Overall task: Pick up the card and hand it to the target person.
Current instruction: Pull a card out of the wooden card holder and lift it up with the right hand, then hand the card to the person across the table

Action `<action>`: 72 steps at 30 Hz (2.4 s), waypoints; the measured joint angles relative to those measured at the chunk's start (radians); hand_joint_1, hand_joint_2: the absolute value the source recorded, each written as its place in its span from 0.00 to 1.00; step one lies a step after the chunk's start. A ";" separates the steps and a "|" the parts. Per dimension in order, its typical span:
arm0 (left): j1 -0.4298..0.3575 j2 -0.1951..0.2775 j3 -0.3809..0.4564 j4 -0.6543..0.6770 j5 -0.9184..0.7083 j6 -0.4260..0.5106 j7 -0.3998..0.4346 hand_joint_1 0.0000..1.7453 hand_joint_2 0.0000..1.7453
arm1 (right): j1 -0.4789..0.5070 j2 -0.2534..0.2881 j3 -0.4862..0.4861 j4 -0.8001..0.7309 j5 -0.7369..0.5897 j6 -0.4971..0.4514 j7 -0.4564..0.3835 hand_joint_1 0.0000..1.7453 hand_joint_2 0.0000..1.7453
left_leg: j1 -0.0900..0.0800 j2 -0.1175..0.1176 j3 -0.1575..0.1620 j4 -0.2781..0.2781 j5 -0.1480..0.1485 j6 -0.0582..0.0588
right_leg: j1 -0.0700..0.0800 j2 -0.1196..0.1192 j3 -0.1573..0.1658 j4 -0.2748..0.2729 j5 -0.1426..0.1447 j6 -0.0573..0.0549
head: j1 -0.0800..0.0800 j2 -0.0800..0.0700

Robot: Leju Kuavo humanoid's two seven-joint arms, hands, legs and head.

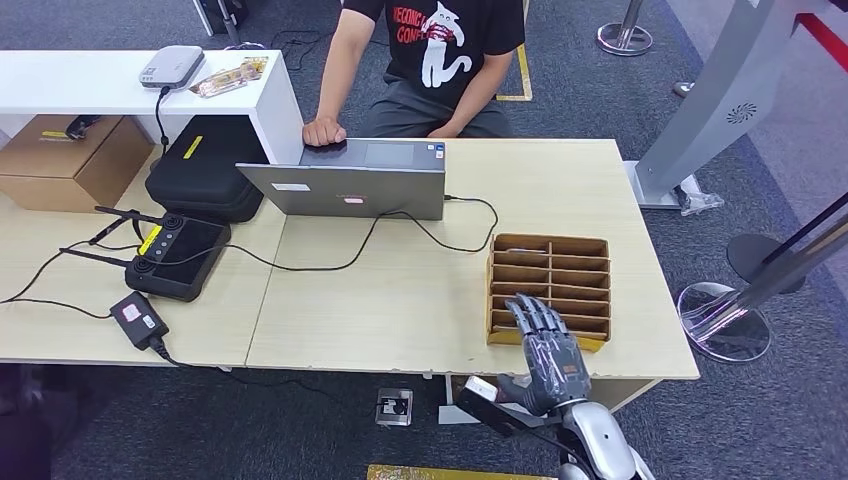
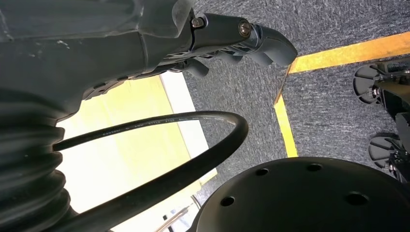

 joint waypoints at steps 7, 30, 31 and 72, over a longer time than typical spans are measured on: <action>-0.002 0.000 0.000 0.000 -0.002 0.000 0.001 0.00 1.00 | -0.034 0.010 -0.013 0.051 -0.015 -0.005 -0.019 0.01 1.00 | 0.000 0.000 0.000 0.000 0.000 0.000 | 0.000 0.000 0.000 0.000 0.000 0.000 | 0.000 0.000; -0.006 0.001 0.000 0.000 -0.018 0.001 0.001 0.00 1.00 | -0.150 0.038 -0.016 0.183 -0.030 -0.050 -0.037 1.00 1.00 | 0.000 0.000 0.000 0.000 0.000 0.000 | 0.000 0.000 0.000 0.000 0.000 0.000 | 0.000 0.000; -0.006 0.001 0.000 0.000 -0.016 0.001 0.001 0.00 1.00 | -0.150 0.039 -0.016 0.185 -0.030 -0.051 -0.038 1.00 1.00 | 0.000 0.000 0.000 0.000 0.000 0.000 | 0.000 0.000 0.000 0.000 0.000 0.000 | 0.000 0.000; -0.009 0.006 0.000 0.000 -0.017 -0.001 -0.002 0.00 1.00 | -0.267 0.070 -0.247 -0.067 -1.024 0.261 -0.319 1.00 1.00 | 0.000 0.000 0.000 0.000 0.001 0.000 | 0.000 0.000 0.000 0.001 0.000 0.000 | 0.000 0.000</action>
